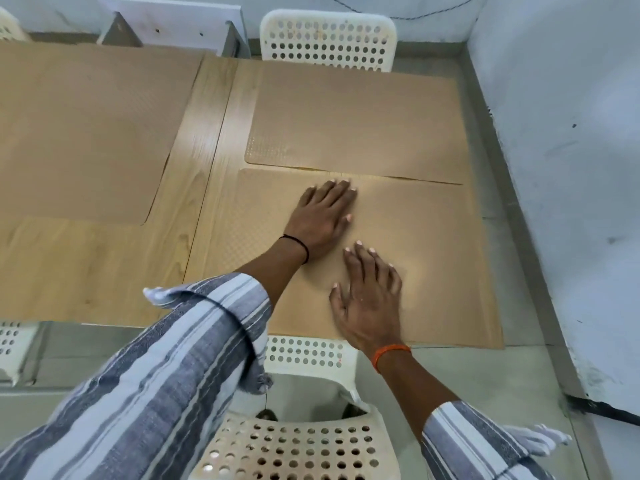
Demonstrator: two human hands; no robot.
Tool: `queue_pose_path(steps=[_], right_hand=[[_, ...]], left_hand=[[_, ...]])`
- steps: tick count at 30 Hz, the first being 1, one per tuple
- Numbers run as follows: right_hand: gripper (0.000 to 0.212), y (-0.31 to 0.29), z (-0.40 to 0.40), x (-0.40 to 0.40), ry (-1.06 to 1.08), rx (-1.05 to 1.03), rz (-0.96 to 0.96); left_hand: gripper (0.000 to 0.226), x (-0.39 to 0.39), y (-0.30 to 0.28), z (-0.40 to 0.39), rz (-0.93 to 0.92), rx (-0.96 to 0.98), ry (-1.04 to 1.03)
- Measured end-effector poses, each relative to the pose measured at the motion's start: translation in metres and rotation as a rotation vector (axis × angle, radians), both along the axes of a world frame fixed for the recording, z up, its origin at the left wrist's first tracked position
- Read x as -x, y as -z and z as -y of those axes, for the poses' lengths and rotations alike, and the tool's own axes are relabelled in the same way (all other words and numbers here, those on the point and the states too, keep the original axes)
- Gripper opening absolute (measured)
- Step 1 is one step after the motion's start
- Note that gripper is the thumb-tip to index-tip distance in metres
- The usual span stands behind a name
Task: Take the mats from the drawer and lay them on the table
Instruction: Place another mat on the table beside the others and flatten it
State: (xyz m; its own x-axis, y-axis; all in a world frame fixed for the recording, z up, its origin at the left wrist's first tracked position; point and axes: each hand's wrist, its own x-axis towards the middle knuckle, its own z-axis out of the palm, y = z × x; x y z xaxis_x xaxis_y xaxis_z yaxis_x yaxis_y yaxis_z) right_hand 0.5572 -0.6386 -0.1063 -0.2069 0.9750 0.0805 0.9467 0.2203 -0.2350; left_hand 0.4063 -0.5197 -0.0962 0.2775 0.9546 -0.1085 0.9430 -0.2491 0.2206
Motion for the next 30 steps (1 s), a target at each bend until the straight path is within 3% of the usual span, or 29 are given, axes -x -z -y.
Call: queue_pose_path(steps=[3, 12, 17, 25, 30], right_hand=[[0.059, 0.001, -0.002, 0.001, 0.002, 0.0, 0.019], [0.059, 0.003, -0.002, -0.001, -0.011, 0.01, 0.021], [0.059, -0.001, -0.001, -0.001, -0.021, 0.039, 0.008], [0.061, -0.005, 0.007, -0.003, -0.051, 0.097, -0.043], [0.071, -0.01, 0.015, -0.009, -0.09, 0.172, -0.005]], left_hand=[[0.058, 0.02, 0.005, 0.005, -0.016, -0.041, -0.033], [0.058, 0.104, 0.005, 0.045, 0.034, -0.058, -0.452], [0.064, 0.095, 0.003, 0.08, 0.04, -0.017, -0.488], [0.068, 0.055, -0.006, 0.201, 0.02, 0.005, -0.517], [0.066, 0.058, -0.015, 0.212, 0.044, 0.051, -0.48]])
